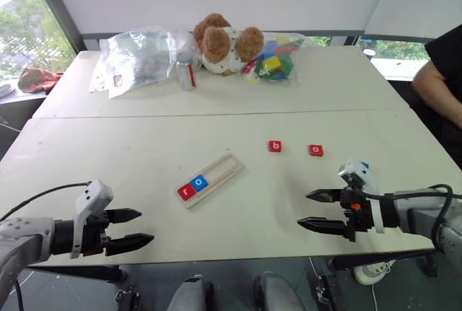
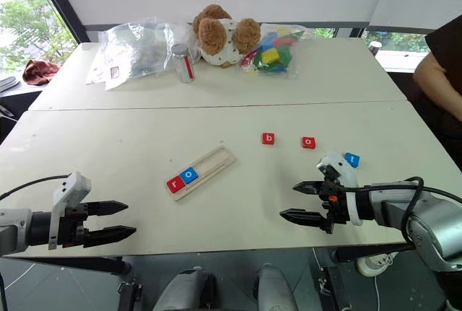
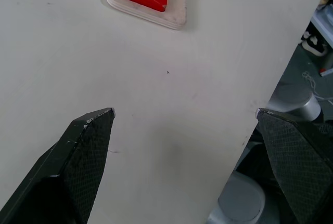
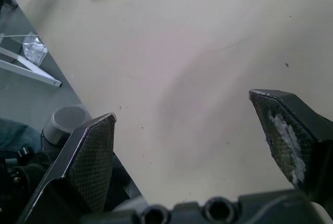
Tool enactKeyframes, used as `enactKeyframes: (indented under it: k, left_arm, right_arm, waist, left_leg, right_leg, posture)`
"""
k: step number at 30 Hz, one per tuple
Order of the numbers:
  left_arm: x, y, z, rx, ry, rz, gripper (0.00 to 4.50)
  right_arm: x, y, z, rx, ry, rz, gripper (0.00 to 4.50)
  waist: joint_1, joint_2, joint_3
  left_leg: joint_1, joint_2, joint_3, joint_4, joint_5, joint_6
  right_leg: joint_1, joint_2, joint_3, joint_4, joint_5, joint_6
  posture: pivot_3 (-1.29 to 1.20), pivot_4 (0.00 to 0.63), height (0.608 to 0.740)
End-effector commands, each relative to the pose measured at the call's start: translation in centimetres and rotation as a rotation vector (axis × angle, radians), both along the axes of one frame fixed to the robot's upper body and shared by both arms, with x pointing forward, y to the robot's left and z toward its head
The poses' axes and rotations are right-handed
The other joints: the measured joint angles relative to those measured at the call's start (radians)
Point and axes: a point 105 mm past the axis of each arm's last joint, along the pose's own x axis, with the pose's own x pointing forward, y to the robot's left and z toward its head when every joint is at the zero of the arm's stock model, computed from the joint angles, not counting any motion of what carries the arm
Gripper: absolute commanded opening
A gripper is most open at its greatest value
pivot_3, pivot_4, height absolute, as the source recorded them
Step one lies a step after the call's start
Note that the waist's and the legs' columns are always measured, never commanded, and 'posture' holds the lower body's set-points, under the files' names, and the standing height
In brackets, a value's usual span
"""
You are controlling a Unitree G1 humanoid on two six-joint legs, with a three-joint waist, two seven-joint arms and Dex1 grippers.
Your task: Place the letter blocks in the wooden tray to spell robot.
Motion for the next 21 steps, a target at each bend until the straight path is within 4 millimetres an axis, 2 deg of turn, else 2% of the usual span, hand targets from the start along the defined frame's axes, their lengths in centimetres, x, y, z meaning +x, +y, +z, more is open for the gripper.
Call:
enactKeyframes:
  k: [1,12,21]
  left_arm:
    - [0.4,-0.1,1.1,0.01,-0.062,-0.005,4.5]
    - [1.1,0.6,0.7,0.084,-0.095,0.01,4.5]
    - [2.7,1.1,2.5,0.106,-0.209,0.024,4.5]
  right_arm:
    - [0.4,0.2,0.5,0.005,-0.038,0.014,4.46]
    - [0.9,0.2,0.0,-0.01,-0.046,-0.001,4.46]
    - [2.0,-0.6,0.2,-0.029,-0.051,-0.034,4.46]
  waist:
    - [-0.001,0.0,0.0]
    - [-0.002,0.0,0.0]
    - [-0.002,0.0,0.0]
  left_leg:
    - [0.0,0.0,0.0,0.0,0.0,0.0]
    - [0.0,0.0,0.0,0.0,0.0,0.0]
    - [0.0,0.0,0.0,0.0,0.0,0.0]
  right_leg:
    - [0.0,0.0,0.0,0.0,0.0,0.0]
    - [0.0,0.0,0.0,0.0,0.0,0.0]
    - [0.0,0.0,0.0,0.0,0.0,0.0]
  posture:
    - [0.0,0.15,0.74]
    - [0.0,0.15,0.74]
    - [0.0,0.15,0.74]
